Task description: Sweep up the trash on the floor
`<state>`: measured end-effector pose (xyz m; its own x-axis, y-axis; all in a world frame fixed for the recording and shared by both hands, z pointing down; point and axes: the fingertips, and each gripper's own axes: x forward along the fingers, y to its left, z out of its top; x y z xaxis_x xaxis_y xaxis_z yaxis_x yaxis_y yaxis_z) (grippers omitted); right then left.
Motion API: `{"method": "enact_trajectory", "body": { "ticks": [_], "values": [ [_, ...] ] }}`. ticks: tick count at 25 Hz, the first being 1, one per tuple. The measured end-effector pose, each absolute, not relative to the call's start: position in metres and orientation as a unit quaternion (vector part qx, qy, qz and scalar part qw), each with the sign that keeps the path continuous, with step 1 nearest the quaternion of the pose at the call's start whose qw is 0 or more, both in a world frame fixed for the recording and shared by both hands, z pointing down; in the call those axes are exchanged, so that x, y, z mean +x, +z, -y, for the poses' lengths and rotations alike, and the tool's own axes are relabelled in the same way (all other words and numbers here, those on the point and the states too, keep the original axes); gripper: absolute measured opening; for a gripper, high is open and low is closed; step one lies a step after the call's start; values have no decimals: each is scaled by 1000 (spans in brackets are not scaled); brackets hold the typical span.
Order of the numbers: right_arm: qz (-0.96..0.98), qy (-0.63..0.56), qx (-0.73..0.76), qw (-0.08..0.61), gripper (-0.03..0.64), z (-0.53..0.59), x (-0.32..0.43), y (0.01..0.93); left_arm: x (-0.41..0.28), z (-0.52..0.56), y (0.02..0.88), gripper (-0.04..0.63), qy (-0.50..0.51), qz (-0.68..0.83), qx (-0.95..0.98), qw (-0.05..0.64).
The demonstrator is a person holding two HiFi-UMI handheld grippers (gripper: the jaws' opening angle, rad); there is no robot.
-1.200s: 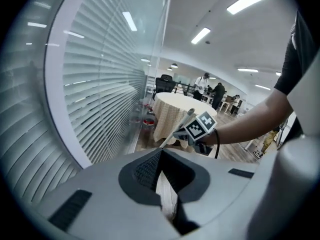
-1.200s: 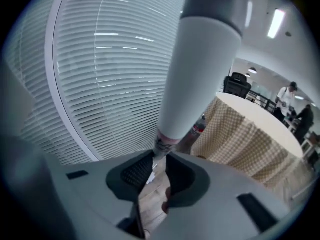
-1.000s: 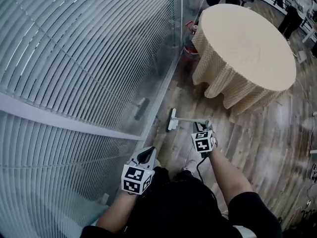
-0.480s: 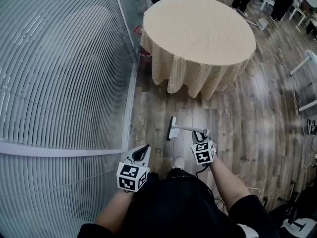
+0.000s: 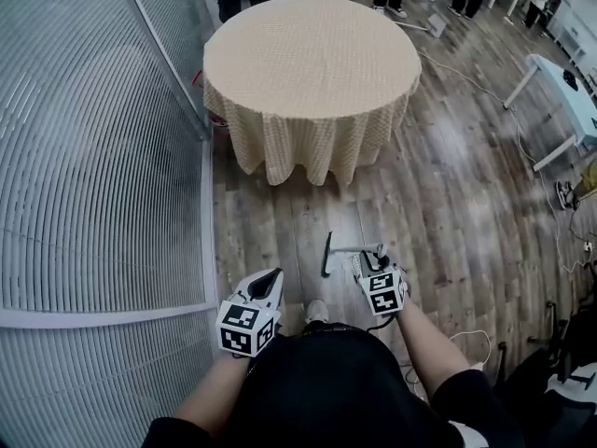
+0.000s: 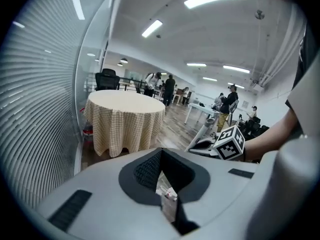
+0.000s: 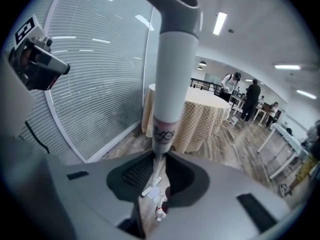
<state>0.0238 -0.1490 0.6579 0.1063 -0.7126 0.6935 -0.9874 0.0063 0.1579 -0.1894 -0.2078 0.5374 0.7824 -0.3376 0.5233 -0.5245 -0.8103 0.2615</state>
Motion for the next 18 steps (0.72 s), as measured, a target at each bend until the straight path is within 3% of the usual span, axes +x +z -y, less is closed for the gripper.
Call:
{"method": "enact_trajectory", "body": {
  "ticks": [18],
  "values": [
    [672, 155, 678, 255, 83, 172, 22, 578, -165, 215, 491, -5, 191, 239, 937, 168]
  ]
}}
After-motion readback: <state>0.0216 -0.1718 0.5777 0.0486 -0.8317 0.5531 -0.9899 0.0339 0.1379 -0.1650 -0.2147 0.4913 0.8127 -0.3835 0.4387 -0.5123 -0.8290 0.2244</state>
